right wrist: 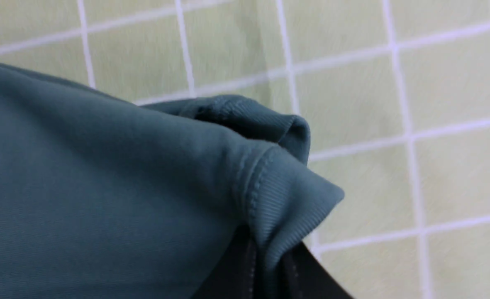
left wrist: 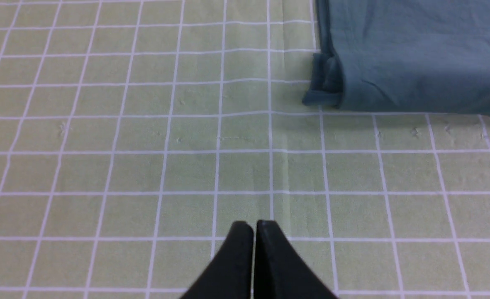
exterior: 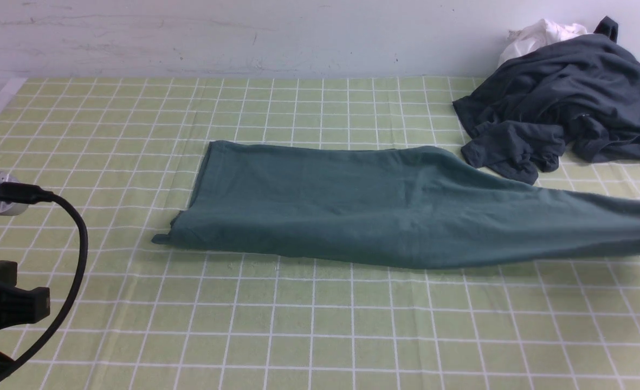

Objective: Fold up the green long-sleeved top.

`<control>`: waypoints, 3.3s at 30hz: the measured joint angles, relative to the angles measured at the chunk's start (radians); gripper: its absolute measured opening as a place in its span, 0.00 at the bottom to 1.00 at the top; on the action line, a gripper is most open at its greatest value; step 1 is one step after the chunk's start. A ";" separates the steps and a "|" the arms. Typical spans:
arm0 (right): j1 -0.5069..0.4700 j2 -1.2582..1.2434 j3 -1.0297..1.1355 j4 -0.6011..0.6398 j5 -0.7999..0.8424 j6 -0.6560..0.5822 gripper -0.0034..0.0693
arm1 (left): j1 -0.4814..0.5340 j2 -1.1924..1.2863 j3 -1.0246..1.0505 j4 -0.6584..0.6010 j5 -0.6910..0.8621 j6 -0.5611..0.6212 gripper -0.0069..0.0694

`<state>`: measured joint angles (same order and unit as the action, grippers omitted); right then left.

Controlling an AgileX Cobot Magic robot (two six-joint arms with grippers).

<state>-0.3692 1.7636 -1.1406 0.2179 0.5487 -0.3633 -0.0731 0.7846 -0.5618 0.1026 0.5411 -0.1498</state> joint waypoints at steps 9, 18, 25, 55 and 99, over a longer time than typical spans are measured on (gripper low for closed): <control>0.149 -0.036 -0.409 0.046 0.246 -0.003 0.08 | 0.000 0.000 0.000 0.000 0.000 0.001 0.09; 0.618 0.012 -0.501 0.603 0.197 -0.290 0.08 | 0.000 0.000 0.000 0.000 0.000 0.001 0.09; 0.919 0.282 -0.515 0.879 -0.066 -0.619 0.12 | 0.000 0.000 0.000 0.000 0.000 0.001 0.09; 0.994 0.440 -0.640 0.898 0.066 -0.638 0.08 | 0.000 0.000 0.000 -0.047 0.001 0.001 0.09; 0.770 -1.730 1.167 -0.268 -0.729 0.312 0.03 | 0.000 0.001 0.004 -0.043 0.003 0.002 0.09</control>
<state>0.4010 0.0332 0.0265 -0.0500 -0.1804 -0.0509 -0.0731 0.7858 -0.5575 0.0598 0.5443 -0.1474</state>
